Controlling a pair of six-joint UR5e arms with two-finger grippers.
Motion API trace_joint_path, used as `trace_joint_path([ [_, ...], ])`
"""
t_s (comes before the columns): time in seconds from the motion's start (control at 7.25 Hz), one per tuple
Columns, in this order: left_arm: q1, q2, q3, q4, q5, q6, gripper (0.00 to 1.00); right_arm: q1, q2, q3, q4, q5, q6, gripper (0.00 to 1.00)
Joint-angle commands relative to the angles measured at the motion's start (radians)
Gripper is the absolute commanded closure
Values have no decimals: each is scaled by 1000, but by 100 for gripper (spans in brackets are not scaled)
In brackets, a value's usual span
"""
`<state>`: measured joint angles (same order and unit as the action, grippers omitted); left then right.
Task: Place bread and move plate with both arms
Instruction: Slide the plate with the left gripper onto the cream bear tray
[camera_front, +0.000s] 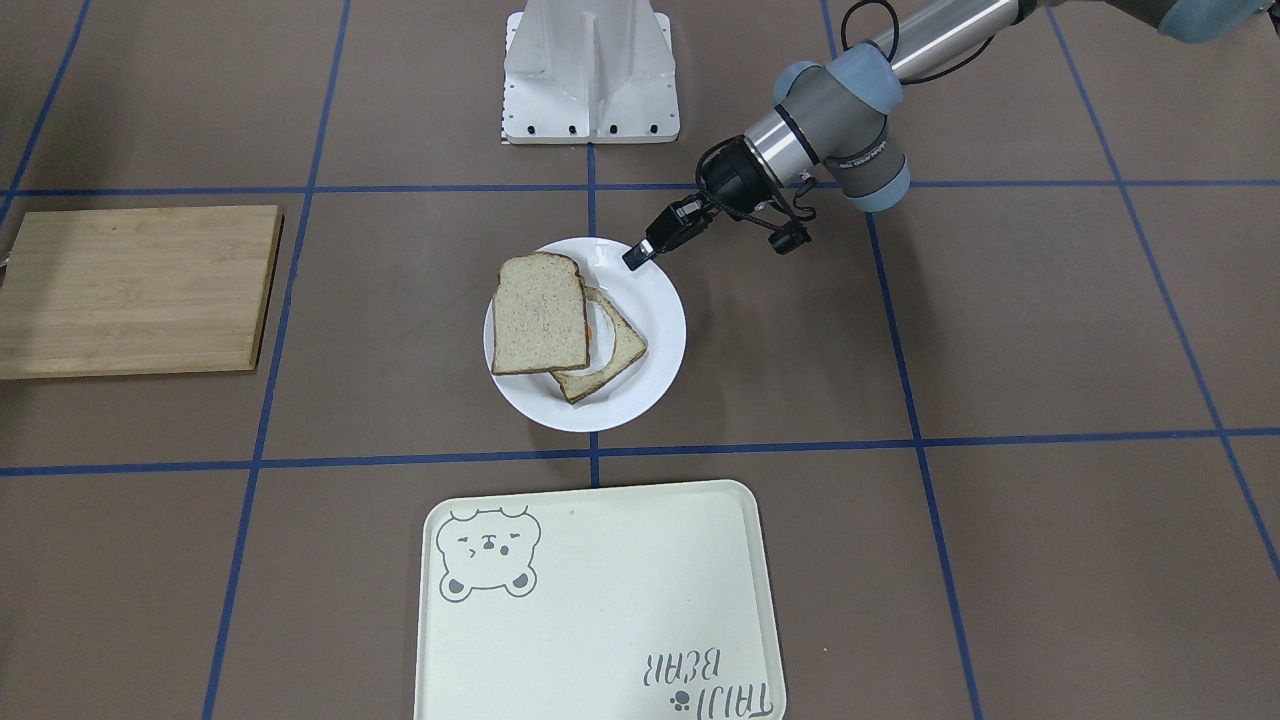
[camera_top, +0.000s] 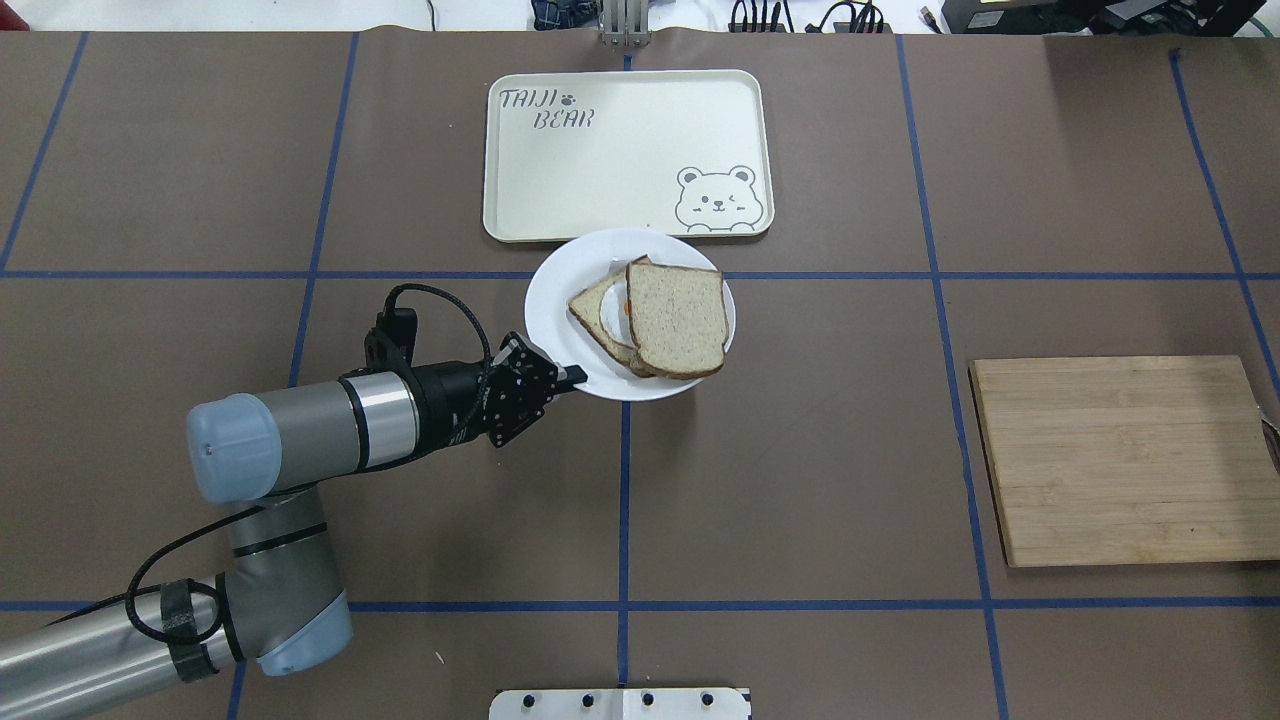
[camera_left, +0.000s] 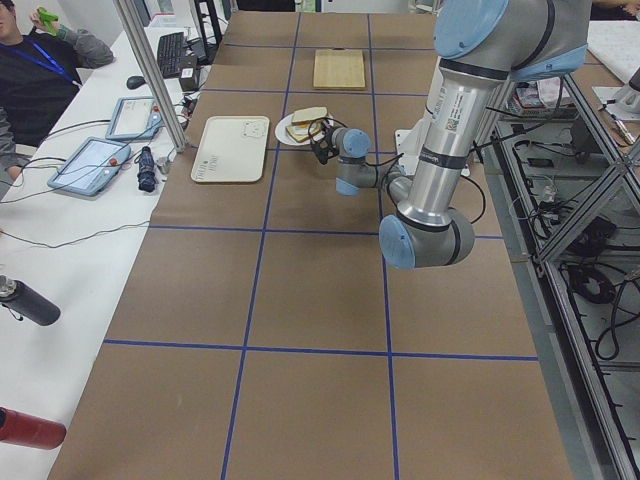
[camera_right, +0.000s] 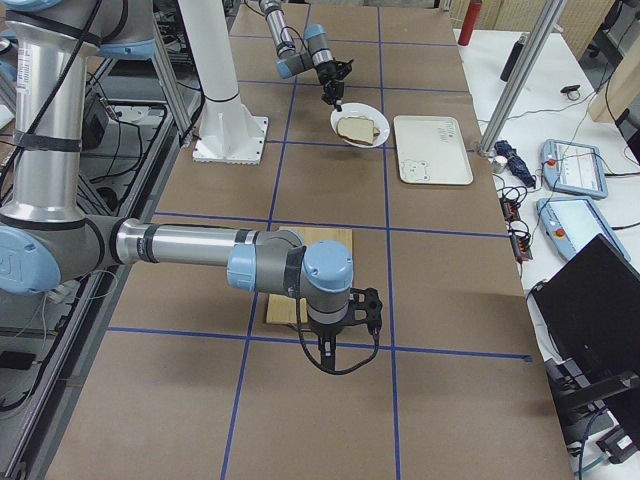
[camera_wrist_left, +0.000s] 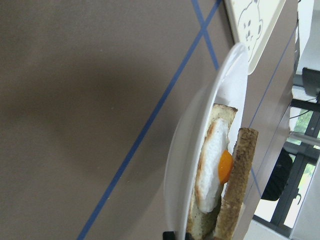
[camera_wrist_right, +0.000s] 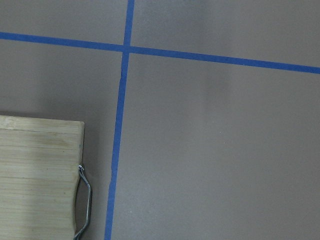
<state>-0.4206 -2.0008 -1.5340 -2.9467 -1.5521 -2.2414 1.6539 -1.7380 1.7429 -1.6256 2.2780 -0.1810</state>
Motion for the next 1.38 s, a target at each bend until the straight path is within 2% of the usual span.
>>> trace_joint_path([
  [0.0, -47, -100, 90, 55, 151, -143, 100, 1, 0, 0, 0, 0, 0, 0],
  [0.14, -84, -186, 197, 116, 215, -159, 100, 0, 1, 0, 0, 0, 0, 0],
  [0.41, -147, -290, 386, 138, 222, -165, 100, 0, 5, 0, 0, -3, 2, 0],
  [0.55, -159, -350, 446, 218, 249, -165, 100, 0, 5, -2, 0, -3, 2, 0],
  [0.83, -156, -476, 597, 245, 267, -165, 100, 0, 5, -3, 0, -3, 2, 0],
  [1.1, -141, -483, 620, 247, 264, -155, 100, 0, 5, -3, 0, -3, 2, 0],
  [1.24, -127, -483, 614, 247, 259, -149, 67, 0, 5, -3, 0, -2, 2, 0],
])
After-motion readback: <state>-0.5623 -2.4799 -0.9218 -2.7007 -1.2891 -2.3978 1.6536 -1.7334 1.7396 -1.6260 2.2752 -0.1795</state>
